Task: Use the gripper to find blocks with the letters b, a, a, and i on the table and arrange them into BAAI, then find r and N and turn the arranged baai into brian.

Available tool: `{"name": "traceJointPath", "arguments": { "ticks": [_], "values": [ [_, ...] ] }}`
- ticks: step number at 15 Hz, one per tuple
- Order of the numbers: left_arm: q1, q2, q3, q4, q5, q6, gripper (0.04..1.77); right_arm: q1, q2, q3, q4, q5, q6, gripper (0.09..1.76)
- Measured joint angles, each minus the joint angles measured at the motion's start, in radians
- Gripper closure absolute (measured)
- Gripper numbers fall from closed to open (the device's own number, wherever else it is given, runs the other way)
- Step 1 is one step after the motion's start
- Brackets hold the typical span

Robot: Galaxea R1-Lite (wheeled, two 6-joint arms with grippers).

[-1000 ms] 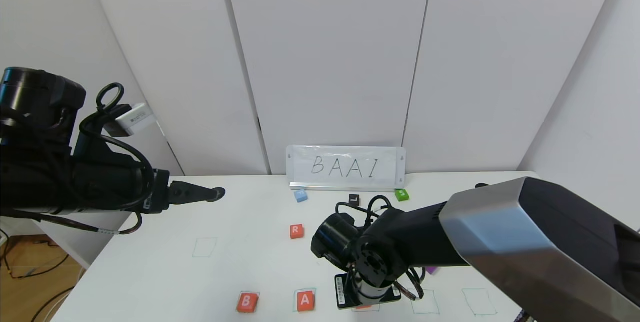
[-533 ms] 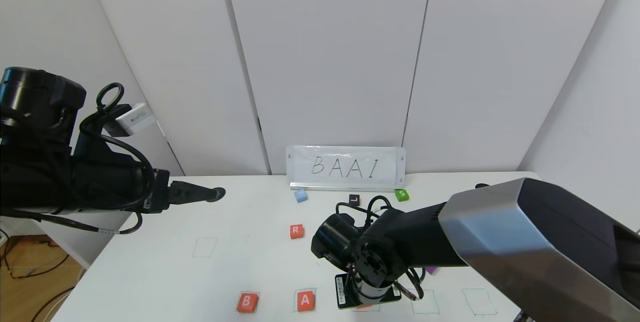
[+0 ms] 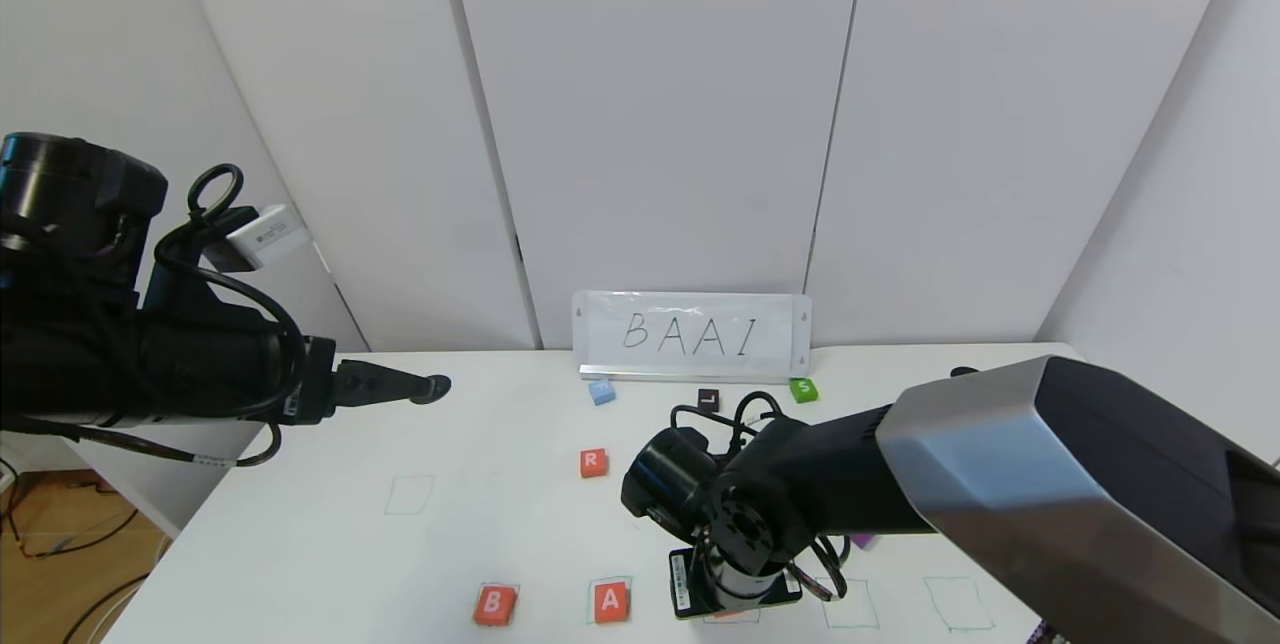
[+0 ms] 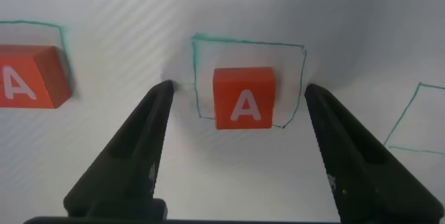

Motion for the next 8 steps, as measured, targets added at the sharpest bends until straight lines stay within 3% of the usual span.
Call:
{"name": "traceJointPath", "arguments": {
  "ticks": [8],
  "values": [
    [0.001,-0.004,0.0,0.001,0.0,0.0,0.09,-0.024,-0.085,-0.002,0.013,-0.005,0.002,0.26]
  ]
}}
